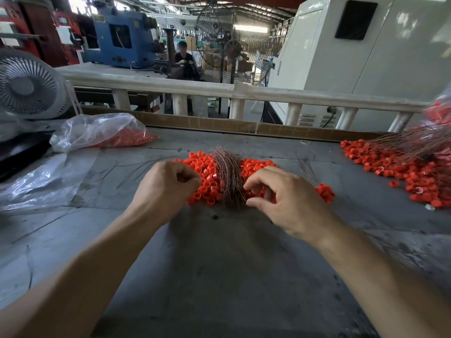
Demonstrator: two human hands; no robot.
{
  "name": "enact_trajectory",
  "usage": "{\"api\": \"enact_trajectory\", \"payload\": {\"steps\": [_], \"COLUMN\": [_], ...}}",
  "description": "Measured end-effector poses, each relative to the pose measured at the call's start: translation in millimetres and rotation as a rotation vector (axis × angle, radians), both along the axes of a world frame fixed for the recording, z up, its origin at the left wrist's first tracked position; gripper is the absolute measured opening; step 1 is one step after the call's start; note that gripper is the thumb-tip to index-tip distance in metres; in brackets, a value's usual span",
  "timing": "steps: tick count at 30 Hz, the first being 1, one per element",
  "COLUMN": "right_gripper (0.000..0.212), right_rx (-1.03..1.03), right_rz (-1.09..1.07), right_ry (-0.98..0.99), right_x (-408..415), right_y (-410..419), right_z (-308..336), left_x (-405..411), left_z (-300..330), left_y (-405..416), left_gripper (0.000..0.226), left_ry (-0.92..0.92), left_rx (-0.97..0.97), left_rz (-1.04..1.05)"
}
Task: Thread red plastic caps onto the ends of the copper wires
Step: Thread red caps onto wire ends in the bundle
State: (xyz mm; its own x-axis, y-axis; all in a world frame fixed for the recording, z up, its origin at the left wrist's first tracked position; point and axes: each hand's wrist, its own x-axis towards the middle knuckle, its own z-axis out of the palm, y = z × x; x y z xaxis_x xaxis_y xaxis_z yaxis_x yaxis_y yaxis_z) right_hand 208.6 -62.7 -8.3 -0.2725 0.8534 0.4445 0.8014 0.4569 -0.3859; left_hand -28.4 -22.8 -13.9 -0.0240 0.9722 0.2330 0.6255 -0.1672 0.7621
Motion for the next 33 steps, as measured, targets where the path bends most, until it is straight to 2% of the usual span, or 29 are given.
{"api": "enact_trajectory", "payload": {"steps": [4,8,10,13,15,19,22,24,27,30,33], "right_gripper": [0.011,0.005,0.008,0.004,0.002,0.007,0.011,0.013,0.017,0.020,0.017], "right_rx": [0.043,0.072,0.040,-0.062,-0.030,0.078,0.119,0.106,0.001,-0.139,-0.199], "right_rz": [0.058,0.135,0.154,0.230,0.310,0.344,0.230,0.144,0.020,-0.013,0.006], "right_ry": [-0.010,0.113,0.250,0.601,0.805,1.027,1.087,1.071,0.981,0.900,0.832], "right_x": [-7,-9,-8,-10,-11,-8,-2,-1,-2,-4,-8], "right_y": [0,-3,-6,-14,-18,-22,-20,-17,-13,-12,-13], "right_z": [-2,2,4,11,19,35,36,33,27,22,20], "left_x": [-5,-12,-14,-15,-14,-12,-10,-6,5,13,18], "left_z": [2,3,3,3,1,-3,1,6,16,20,18], "left_y": [2,6,7,6,5,3,2,-1,-11,-18,-19], "left_gripper": [0.013,0.011,0.014,0.022,0.026,0.024,0.019,0.013,0.006,0.022,0.034], "left_ry": [0.077,0.183,0.224,0.294,0.345,0.361,0.310,0.184,-0.304,-0.701,-0.893], "left_rx": [-0.025,-0.077,-0.096,-0.120,-0.098,-0.081,-0.064,-0.032,-0.077,-0.193,-0.272], "left_rz": [0.032,0.032,0.012,-0.002,0.016,0.028,0.024,-0.017,-0.182,-0.339,-0.436]}}
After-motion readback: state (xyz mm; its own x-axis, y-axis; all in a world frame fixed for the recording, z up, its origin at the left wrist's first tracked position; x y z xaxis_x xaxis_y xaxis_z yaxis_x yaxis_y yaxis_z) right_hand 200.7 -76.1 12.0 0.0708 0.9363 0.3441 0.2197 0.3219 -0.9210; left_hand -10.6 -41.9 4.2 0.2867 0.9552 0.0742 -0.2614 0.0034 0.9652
